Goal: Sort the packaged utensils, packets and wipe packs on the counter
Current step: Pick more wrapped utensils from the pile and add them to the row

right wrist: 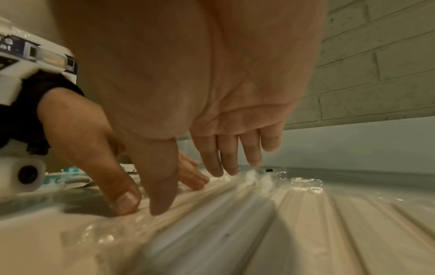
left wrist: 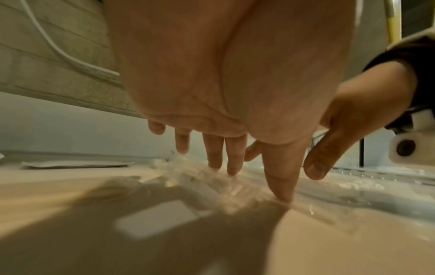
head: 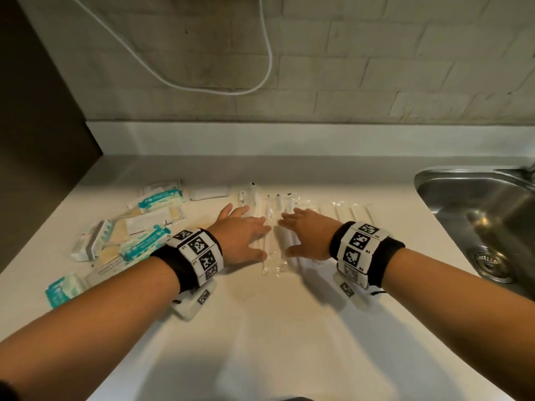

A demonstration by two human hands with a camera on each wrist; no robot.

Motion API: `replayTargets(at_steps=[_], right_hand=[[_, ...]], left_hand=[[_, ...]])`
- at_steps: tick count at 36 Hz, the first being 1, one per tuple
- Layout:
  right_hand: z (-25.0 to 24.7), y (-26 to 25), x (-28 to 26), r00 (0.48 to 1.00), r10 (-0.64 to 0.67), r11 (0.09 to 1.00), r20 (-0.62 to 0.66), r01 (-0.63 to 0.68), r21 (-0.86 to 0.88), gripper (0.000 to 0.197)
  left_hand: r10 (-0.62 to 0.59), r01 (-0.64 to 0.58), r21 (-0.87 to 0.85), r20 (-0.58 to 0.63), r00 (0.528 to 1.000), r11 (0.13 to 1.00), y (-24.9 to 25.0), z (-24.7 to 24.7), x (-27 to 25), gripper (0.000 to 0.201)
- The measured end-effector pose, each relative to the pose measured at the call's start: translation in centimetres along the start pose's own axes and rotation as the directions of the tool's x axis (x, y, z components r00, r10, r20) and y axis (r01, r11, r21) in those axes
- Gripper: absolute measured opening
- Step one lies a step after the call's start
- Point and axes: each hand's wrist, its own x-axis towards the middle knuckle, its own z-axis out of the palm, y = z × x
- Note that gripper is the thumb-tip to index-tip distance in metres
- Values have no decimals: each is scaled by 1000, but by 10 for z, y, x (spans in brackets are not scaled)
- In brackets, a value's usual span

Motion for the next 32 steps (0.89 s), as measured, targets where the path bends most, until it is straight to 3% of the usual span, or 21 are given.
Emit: replayTargets(at_steps=[11,25,29,32], right_hand=[[6,-12,11,999,-9,1000,43,8,14,70],[7,-8,12,999,-13,1000,52,12,8,68],[4,-9,13,998,-15,1000,63,14,13,68],[-3,-13,16,999,-32,999,32,31,29,64]], left_hand=[[-57,56,-6,-49,997,998,-6,2,-2,71],[-67,66,-30,-30,997,997,-8,1,-4,73],[-76,66,-122,-81,994,990,-13,0,-9,75],[-137,113,-167,-139,981,979,-24,-5,-13,62]])
